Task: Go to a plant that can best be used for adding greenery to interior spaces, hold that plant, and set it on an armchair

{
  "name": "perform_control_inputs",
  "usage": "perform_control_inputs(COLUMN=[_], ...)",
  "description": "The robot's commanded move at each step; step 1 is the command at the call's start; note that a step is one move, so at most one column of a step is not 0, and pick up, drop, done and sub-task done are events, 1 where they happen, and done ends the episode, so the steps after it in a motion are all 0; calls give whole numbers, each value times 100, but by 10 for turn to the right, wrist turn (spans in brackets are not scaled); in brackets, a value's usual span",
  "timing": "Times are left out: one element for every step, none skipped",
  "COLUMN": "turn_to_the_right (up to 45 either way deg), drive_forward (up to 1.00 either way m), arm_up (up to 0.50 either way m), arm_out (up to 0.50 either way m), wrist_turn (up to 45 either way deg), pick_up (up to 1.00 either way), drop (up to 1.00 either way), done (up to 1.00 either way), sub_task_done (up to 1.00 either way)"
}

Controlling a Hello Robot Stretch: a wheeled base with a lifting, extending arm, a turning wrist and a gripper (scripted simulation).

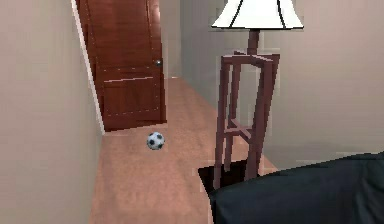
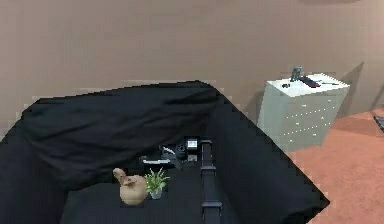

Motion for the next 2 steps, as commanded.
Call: perform_control_inputs(turn_to_the_right=[0, 0], drive_forward=[0, 0], arm_up=[10, 0], arm_out=[0, -8], wrist_turn=[0, 0], pick_up=[0, 0], drop=[0, 0], done=[0, 0], sub_task_done=[0, 0])
